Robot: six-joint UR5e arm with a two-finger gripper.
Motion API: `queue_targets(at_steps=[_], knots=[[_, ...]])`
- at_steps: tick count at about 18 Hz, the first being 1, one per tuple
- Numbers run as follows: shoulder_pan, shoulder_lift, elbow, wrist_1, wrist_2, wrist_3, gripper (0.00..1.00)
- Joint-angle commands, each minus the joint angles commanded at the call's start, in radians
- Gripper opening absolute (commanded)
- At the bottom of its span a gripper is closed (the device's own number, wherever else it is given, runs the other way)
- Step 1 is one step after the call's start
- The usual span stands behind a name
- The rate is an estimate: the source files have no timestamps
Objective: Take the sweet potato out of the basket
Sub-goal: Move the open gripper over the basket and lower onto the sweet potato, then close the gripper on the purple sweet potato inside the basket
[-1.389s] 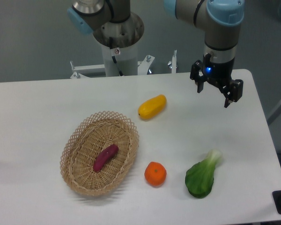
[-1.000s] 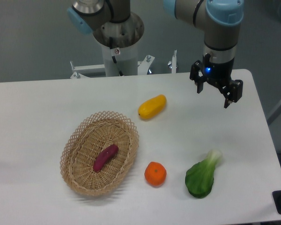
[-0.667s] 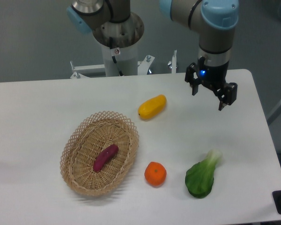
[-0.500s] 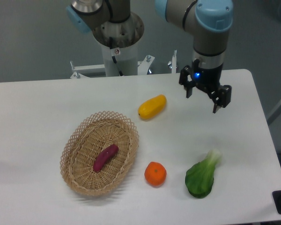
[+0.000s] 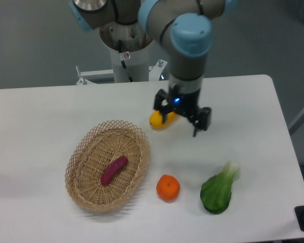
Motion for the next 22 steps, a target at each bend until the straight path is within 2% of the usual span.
queue_targets(at_steps=[3, 6, 9, 15, 22], knots=[[-0.074, -0.043, -0.014, 0.077, 0.003, -0.077, 1.00], [-0.120, -0.074, -0.035, 0.130, 0.003, -0.082, 1.00], [-0.164, -0.126, -0.041, 0.138, 0.009, -0.069, 1.00], [-0.229, -0.212, -0.052, 0.219, 0.031, -0.066, 1.00], [-0.244, -0.239, -0.051, 0.235, 0.069, -0.053, 1.00]])
